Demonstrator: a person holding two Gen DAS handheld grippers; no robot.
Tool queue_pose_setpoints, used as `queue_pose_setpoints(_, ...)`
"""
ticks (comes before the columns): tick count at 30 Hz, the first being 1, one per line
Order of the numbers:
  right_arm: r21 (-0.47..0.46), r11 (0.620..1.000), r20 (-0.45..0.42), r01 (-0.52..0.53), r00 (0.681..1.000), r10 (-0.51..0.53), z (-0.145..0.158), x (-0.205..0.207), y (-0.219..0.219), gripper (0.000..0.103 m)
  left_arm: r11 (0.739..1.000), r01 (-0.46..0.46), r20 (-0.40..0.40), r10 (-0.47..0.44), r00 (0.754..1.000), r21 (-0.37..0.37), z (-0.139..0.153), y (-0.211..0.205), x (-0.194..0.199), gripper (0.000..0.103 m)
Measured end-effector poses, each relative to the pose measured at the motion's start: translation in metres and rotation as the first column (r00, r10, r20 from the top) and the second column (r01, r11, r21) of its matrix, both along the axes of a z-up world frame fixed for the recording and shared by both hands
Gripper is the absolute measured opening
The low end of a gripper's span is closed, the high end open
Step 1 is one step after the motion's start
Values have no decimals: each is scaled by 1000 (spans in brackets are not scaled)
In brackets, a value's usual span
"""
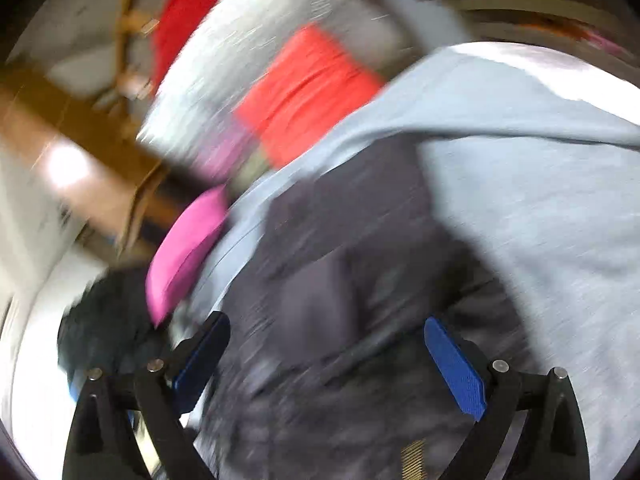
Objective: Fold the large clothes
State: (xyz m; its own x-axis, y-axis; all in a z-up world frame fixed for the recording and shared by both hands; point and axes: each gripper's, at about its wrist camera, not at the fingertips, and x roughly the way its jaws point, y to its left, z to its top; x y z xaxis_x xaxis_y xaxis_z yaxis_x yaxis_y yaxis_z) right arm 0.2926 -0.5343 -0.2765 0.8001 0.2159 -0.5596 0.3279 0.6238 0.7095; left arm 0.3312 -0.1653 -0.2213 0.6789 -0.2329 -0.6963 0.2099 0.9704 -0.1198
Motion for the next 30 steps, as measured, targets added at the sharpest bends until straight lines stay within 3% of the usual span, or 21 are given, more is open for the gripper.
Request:
queue_pose_setpoints(3, 54, 997, -44, 60, 997, -57, -24, 12, -33, 96, 996, 43, 11, -44, 999, 75, -4, -37, 13, 103)
queue_pose_setpoints(7, 120, 991, -61, 55, 997, -48, -45, 36, -55, 81, 975, 96, 0, -98, 995, 200, -24, -81, 34, 103)
queue_pose_setpoints(11, 94, 996, -79, -5, 997, 12, -52, 59, -54, 72, 968, 118, -5, -120, 993, 224, -35, -103, 47, 103)
queue_pose_setpoints(13, 48, 999, -109, -21, 994, 26, -53, 64, -46, 57, 961, 126, 14, -134, 991, 245, -35, -110, 49, 100)
queue_pose_setpoints(15, 6, 1000, -120, -8, 993, 9, -52, 71, -36, 51, 956, 141, 38, -156, 987, 258, -35, -113, 51, 82)
queue_pose_setpoints(16, -8, 1000, -120, -7, 993, 6, -53, 71, -35, 47, 956, 146, 38, -161, 986, 256, -35, -112, 53, 60)
queue_pose_setpoints(17, -27, 1000, -122, -6, 992, 2, -53, 70, -34, 46, 959, 146, 26, -156, 987, 242, -34, -107, 58, 46)
queue_pose_setpoints(21, -36, 999, -120, -3, 993, -1, -54, 70, -33, 44, 986, 107, -36, -103, 994, 128, -26, -75, 81, 45)
queue_pose_setpoints(24, -54, 999, -122, -5, 993, -1, -55, 67, -33, 44, 999, 17, -82, -13, 997, 48, -16, -31, 98, 47)
queue_pose_setpoints(27, -93, 996, -124, -10, 992, -2, -54, 66, -29, 44, 997, -75, -112, 78, 991, 29, -10, 10, 108, 66)
queue_pose_setpoints(30, -115, 993, -125, -9, 992, -5, -53, 65, -27, 43, 977, -201, -74, 205, 976, 66, -3, 43, 104, 68)
